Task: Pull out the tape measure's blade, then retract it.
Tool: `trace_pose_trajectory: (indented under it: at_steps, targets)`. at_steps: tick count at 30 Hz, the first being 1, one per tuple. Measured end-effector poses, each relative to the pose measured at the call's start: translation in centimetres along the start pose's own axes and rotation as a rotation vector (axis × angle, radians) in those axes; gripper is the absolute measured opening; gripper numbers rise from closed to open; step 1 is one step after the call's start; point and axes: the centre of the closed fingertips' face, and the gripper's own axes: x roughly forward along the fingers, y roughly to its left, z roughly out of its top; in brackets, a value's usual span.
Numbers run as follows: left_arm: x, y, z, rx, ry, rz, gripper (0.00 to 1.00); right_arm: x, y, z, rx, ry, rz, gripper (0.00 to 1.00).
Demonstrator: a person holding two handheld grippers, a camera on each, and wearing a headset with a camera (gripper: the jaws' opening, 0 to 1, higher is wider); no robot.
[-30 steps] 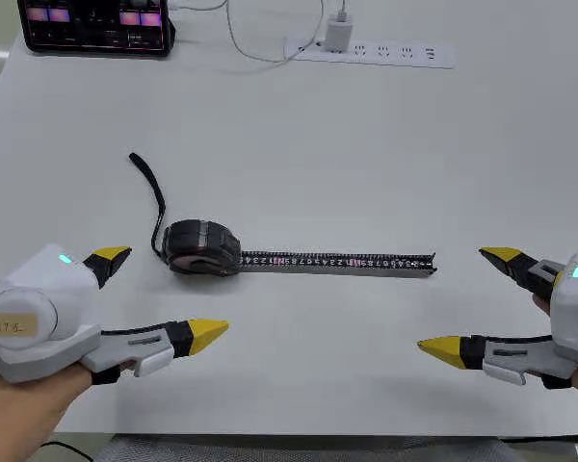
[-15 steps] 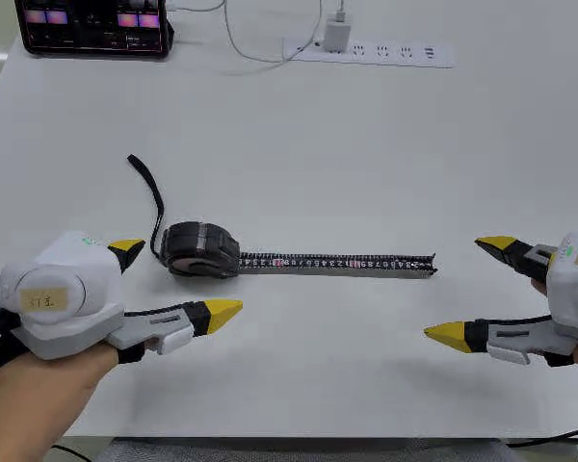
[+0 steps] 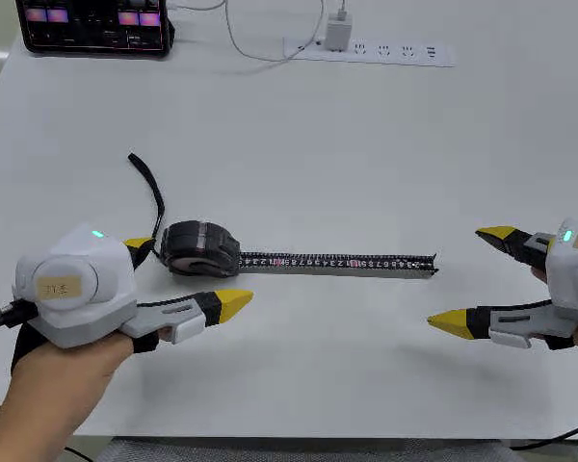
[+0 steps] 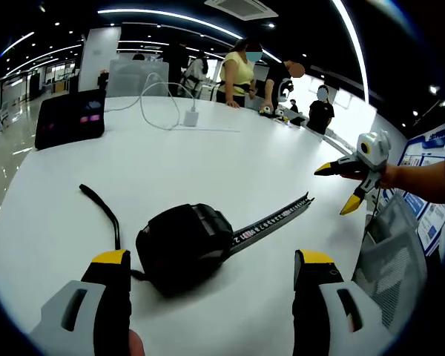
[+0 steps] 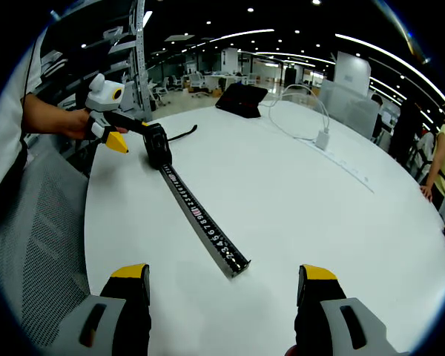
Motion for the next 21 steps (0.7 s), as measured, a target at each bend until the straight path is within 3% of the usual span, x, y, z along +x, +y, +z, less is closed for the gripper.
trace_pose_trajectory:
  at_steps: [16, 21]
  targets:
    - [0.41, -0.3, 0.19, -0.05, -0.018, 0.017, 0.87, 0.62, -0.62, 0.33, -0.026, 0.01, 0.026, 0.77]
    - [0.66, -0.33, 0.31, -0.067, -0.024, 0.047, 0.87, 0.78, -0.68, 0.05, -0.063, 0.045, 0.049, 0.73]
